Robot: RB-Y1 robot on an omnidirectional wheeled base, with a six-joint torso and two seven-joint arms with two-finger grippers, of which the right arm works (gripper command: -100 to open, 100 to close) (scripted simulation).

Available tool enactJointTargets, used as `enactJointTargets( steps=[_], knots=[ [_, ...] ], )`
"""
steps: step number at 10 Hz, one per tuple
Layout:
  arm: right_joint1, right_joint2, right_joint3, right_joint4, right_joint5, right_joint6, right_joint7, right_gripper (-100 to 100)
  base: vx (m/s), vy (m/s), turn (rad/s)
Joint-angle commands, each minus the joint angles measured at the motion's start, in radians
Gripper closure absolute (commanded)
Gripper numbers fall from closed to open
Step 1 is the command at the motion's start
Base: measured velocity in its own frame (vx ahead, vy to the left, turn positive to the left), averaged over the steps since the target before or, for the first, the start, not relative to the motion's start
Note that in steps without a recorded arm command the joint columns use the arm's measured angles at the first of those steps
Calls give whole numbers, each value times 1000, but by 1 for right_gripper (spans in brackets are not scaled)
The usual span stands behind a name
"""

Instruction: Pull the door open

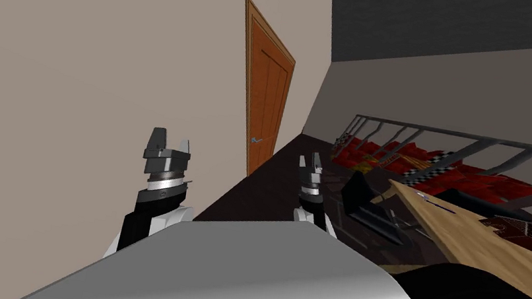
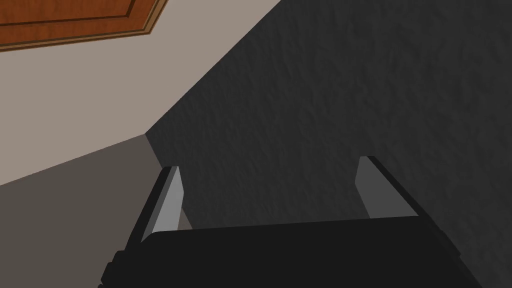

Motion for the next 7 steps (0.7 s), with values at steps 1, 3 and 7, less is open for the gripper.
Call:
enactJointTargets(
  steps=[1, 3, 7],
  knots=[
    [-9, -7, -2, 31, -7, -5, -1, -100, 78, -43, 136],
    [-23, -15, -3, 71, -14, -11, -1, -100, 67, -34, 132],
    [-55, -30, -5, 160, -29, -24, 0, -100, 82, -50, 144]
  ],
)
